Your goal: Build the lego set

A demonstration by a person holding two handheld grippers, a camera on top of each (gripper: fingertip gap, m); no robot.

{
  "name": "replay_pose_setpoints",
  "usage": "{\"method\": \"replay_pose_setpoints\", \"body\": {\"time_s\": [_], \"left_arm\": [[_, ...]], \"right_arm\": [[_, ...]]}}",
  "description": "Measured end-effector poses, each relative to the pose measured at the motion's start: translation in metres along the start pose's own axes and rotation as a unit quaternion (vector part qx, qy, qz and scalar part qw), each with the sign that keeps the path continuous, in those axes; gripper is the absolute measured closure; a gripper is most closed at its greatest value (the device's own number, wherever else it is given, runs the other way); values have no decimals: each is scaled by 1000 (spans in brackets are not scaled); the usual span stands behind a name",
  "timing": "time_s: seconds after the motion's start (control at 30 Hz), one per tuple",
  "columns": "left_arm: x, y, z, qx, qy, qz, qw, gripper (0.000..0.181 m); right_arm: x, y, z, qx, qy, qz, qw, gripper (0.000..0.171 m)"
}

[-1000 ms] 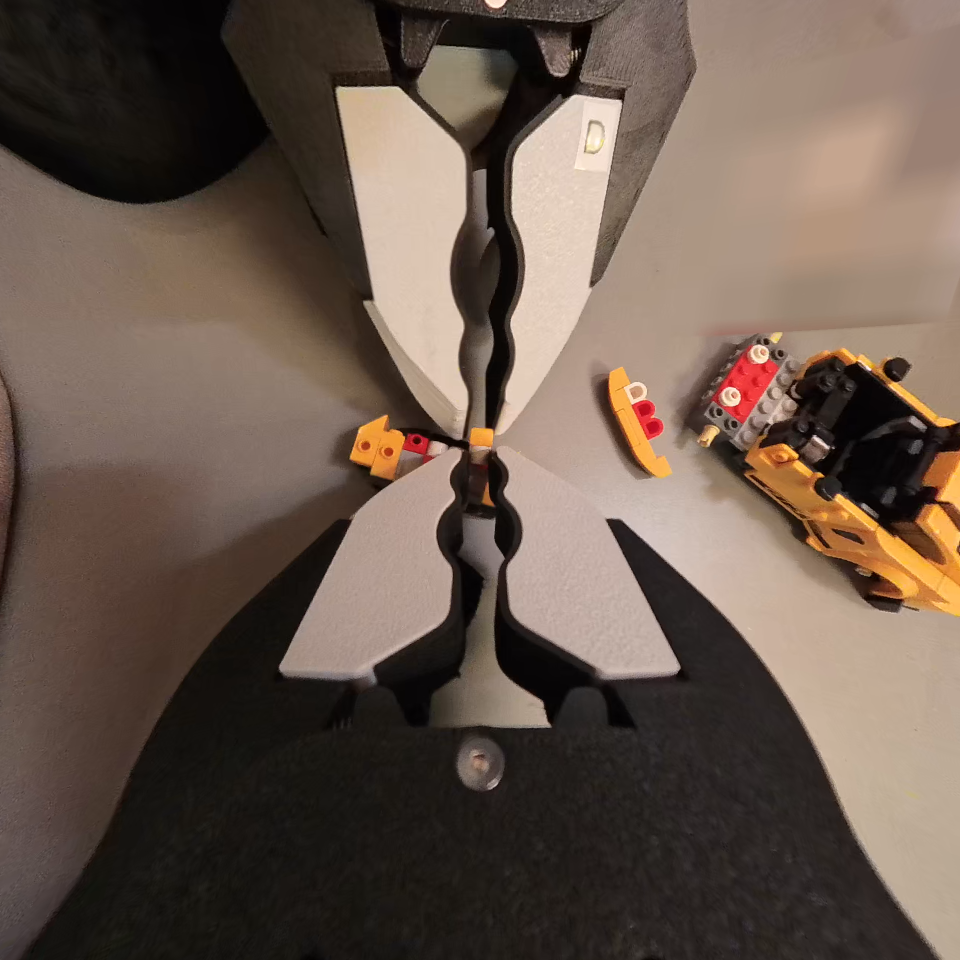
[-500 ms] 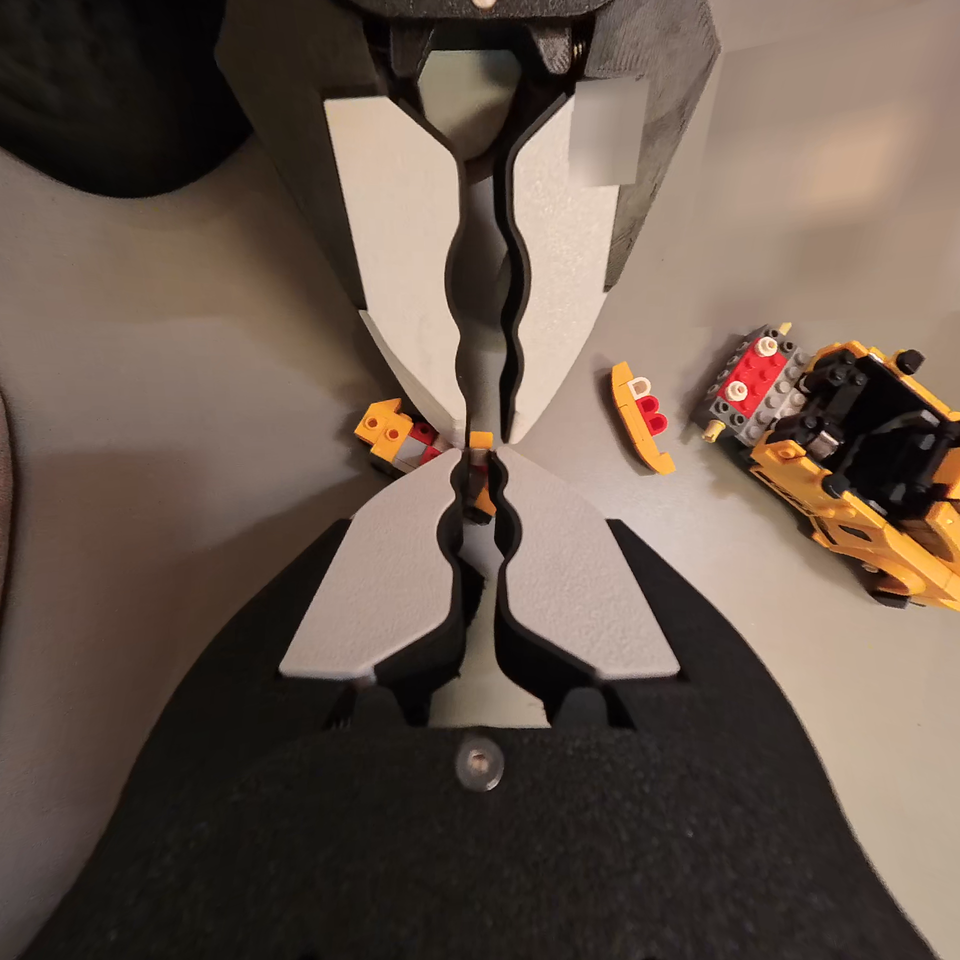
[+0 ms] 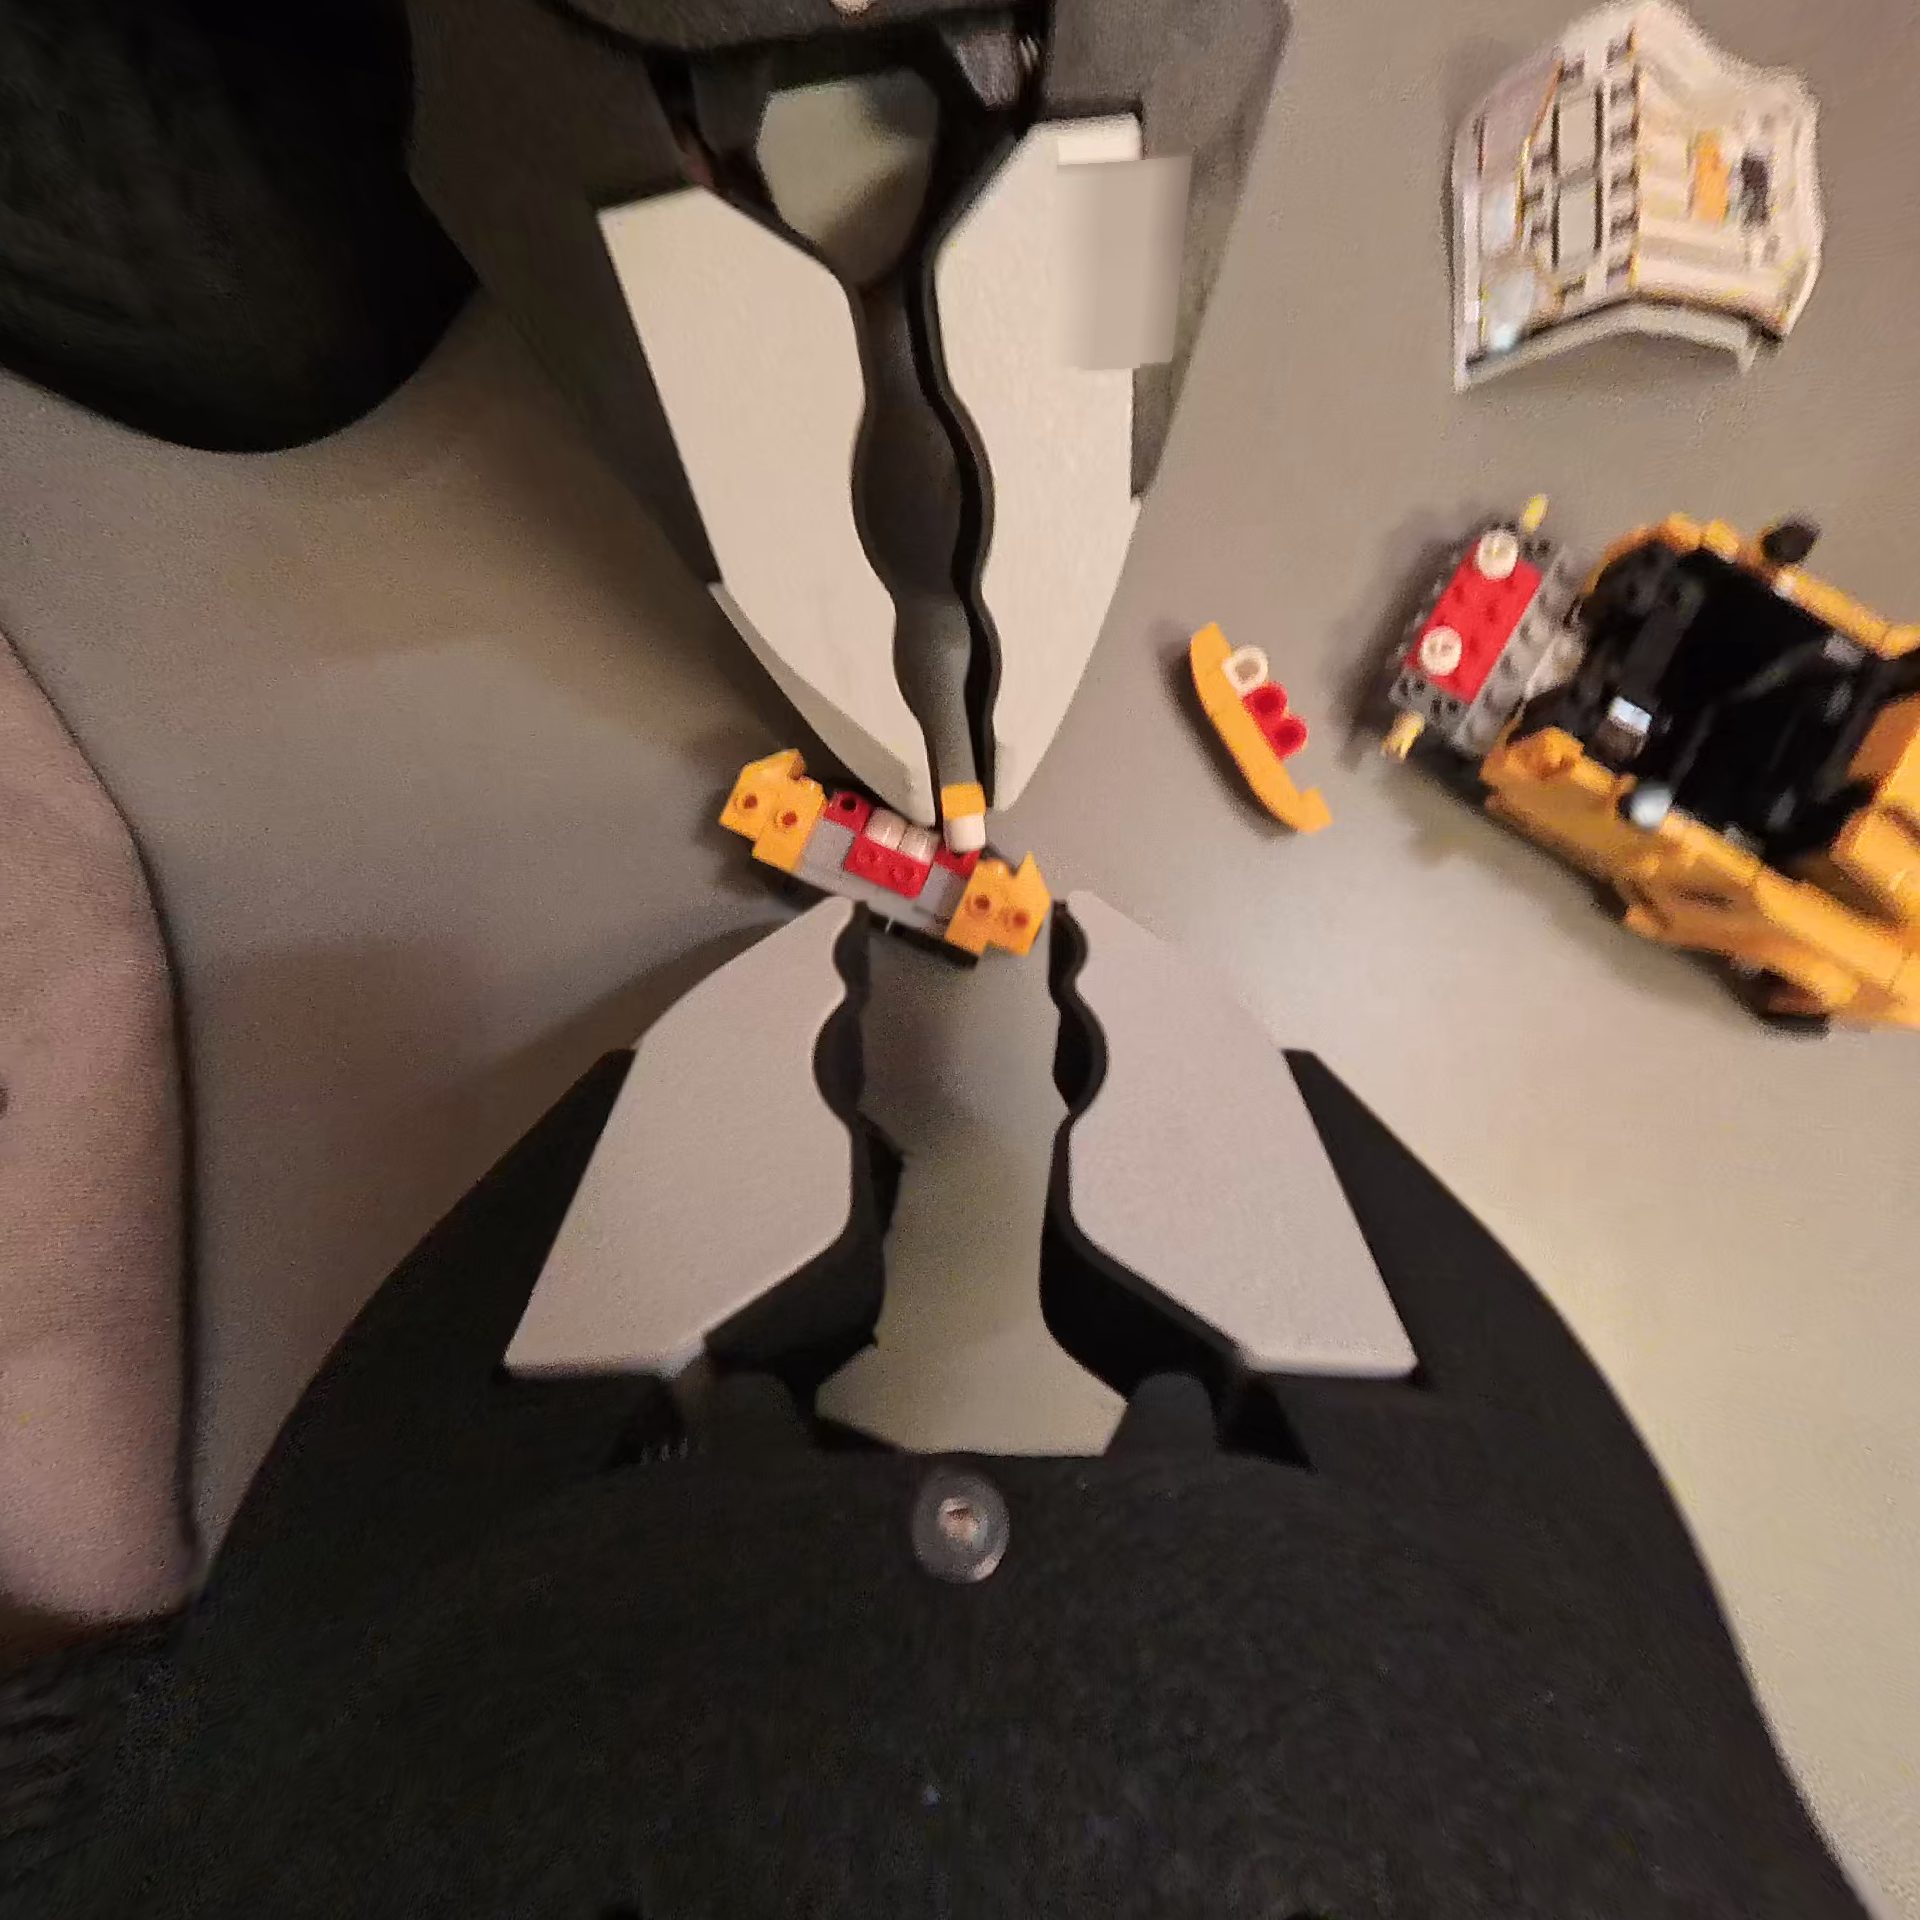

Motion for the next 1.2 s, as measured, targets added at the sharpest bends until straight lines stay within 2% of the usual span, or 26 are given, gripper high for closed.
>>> {"method": "replay_pose_setpoints", "body": {"time_s": [0.13, 0.27, 0.5, 0.67, 1.2], "left_arm": [[0, -1, 1, 1, -5, -7, 1000, 173], [0, -1, 0, -7, -7, -13, 1000, 173], [-2, -2, 2, -38, -17, -37, 998, 173], [-1, -3, 2, -70, -14, -54, 996, 173], [1, -5, -2, -55, 1, -32, 998, 173]], "right_arm": [[9, 2, -9, 63, -16, 0, 998, 137], [9, -10, -5, 35, -20, 17, 999, 154], [11, -16, -1, -10, 36, 47, 998, 155], [12, -15, 0, -6, 23, 44, 999, 155], [3, -13, 6, -34, 14, 19, 999, 154]]}}
Point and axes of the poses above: each gripper's, where its closed fingertips meet, x out along the fingers, z out of its top, y = z × x across the jaws, the point moved 3 cm from there along -x, back along the fingers, and after that the axes turned 14 degrees about z, right-handed, at the moved point
